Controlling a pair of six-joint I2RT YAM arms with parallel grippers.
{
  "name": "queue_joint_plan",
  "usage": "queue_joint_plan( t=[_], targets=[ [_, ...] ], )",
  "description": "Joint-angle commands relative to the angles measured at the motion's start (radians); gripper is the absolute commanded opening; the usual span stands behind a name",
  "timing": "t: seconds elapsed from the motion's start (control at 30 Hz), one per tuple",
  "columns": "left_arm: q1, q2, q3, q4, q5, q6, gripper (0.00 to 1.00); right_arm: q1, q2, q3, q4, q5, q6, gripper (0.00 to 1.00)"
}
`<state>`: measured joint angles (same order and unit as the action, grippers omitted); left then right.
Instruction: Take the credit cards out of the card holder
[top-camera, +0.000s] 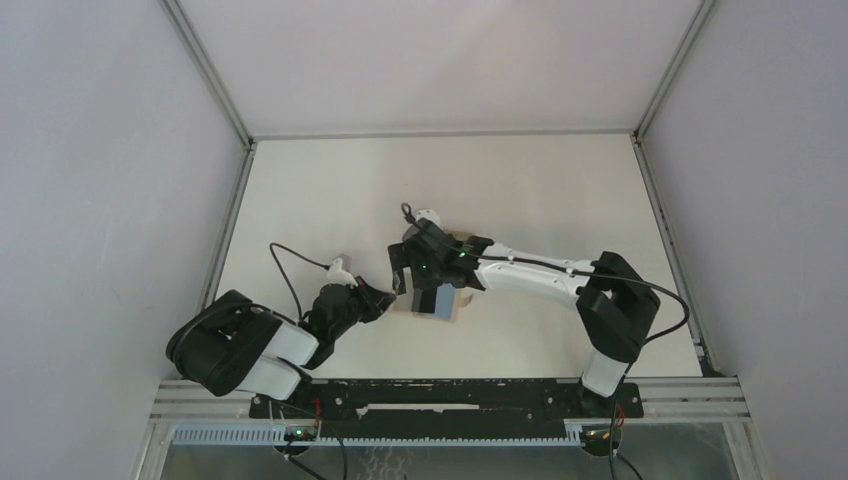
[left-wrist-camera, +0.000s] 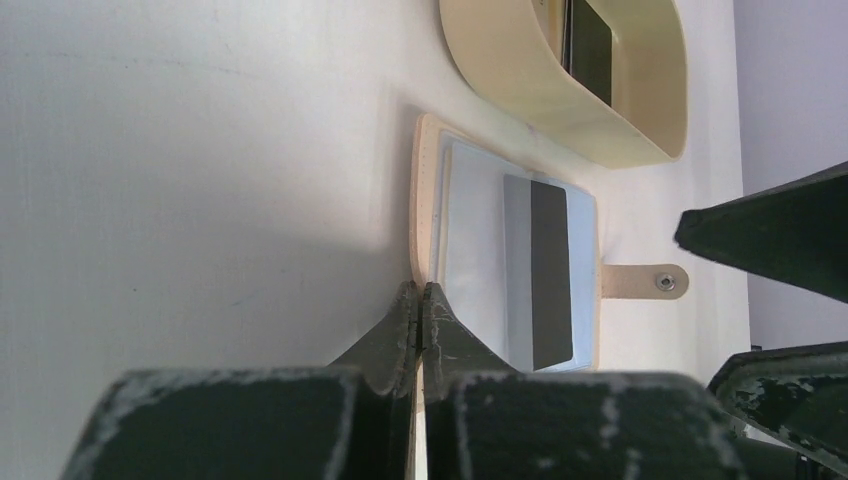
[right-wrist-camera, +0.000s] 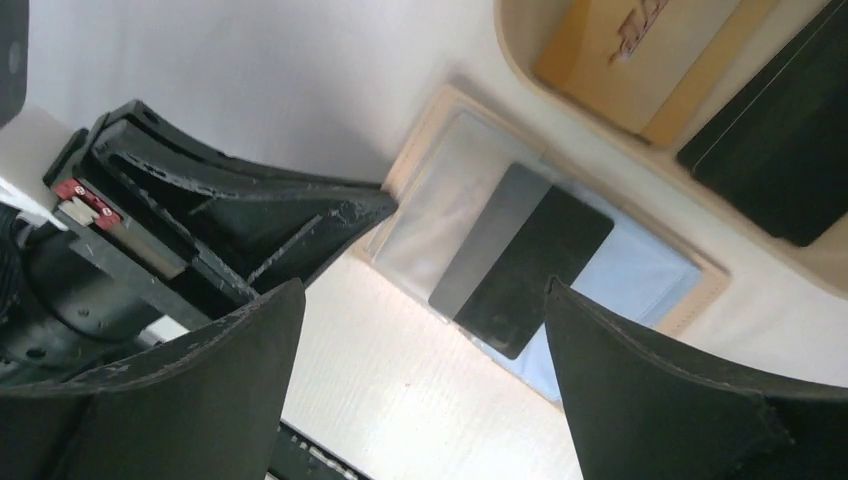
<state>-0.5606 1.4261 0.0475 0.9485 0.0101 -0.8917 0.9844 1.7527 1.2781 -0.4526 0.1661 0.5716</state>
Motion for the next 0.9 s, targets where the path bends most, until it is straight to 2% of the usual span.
queue_joint_plan(
  t=[0.0, 0.13, 0.23, 0.6, 0.87],
  targets=[
    [0.005, 0.004, -0.018, 0.022, -0.029, -0.003, 0.0, -0.089, -0.066, -0.142, 0.263, -0.321, 0.057, 0.95],
    [0.004, 0.01, -0.015, 0.023, -0.024, -0.003, 0.0, -0.141, -0.105, -0.306, 0.411, -0.391, 0.114, 0.9],
    [0.004, 0.016, -0.012, 0.022, -0.021, -0.003, 0.0, -0.172, -0.113, -0.371, 0.443, -0.379, 0.126, 0.88],
    [0.005, 0.037, -0.005, 0.022, -0.022, -0.01, 0.0, -0.214, -0.045, -0.433, 0.606, -0.476, 0.178, 0.85],
    [0.005, 0.039, -0.005, 0.023, -0.025, -0.016, 0.0, -0.231, -0.005, -0.523, 0.834, -0.609, 0.369, 0.85]
  ],
)
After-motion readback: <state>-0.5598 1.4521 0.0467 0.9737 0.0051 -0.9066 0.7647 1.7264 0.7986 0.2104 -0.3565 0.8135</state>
